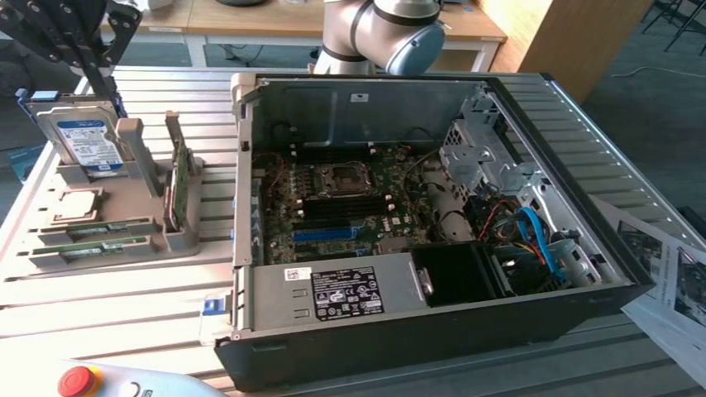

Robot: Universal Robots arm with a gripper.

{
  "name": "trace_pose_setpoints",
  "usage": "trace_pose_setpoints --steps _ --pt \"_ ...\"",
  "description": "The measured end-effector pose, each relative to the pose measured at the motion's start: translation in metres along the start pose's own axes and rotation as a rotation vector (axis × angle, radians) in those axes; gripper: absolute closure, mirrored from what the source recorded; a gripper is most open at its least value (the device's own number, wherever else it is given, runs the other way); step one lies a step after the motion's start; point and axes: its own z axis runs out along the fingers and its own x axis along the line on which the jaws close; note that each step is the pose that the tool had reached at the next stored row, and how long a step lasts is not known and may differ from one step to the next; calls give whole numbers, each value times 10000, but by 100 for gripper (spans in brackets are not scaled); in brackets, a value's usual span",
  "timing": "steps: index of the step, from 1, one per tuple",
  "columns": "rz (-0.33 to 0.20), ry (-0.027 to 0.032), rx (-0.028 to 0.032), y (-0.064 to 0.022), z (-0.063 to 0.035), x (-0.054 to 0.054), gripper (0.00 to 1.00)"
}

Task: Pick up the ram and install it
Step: 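Reach for the ram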

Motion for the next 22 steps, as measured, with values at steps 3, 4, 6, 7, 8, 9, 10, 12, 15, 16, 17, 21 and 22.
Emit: trace_pose_setpoints --steps 3,4,6,7,8,9,10,12,15,16,17,21,22 --pt "0 1 1 -2 -2 50 90" --pt "0 0 1 -3 -2 66 90" --pt "1 0 0 -3 -2 96 90" --pt "0 0 1 -4 -3 112 90" --pt "1 0 1 -5 -3 129 90" --pt "0 0 0 -5 -4 145 90" --pt "1 0 0 -6 -4 162 90" --pt "0 0 0 -7 -5 193 90" --pt "0 1 0 -10 -6 239 90" --pt "0 0 0 -10 -6 254 90" --pt "0 0 0 -11 -7 269 90" --pt "0 0 0 -13 -8 331 90" --pt "0 0 0 -14 -9 346 90"
